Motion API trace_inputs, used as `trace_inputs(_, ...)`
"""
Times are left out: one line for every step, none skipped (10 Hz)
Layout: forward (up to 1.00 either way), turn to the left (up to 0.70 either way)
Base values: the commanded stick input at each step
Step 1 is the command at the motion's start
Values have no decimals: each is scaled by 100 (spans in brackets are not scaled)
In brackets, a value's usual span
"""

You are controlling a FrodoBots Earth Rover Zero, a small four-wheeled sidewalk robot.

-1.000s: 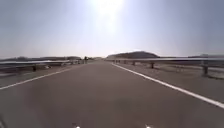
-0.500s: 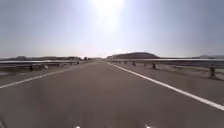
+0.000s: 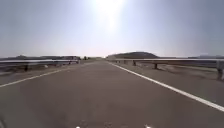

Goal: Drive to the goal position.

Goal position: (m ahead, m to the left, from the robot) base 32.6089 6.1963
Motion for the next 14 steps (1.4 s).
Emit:
trace_inputs(70, 0)
trace_inputs(70, 0)
trace_inputs(70, 0)
trace_inputs(70, 0)
trace_inputs(70, 0)
trace_inputs(70, 0)
trace_inputs(70, 0)
trace_inputs(70, 0)
trace_inputs(70, 0)
trace_inputs(70, 0)
trace_inputs(70, 0)
trace_inputs(70, 0)
trace_inputs(70, 0)
trace_inputs(70, 0)
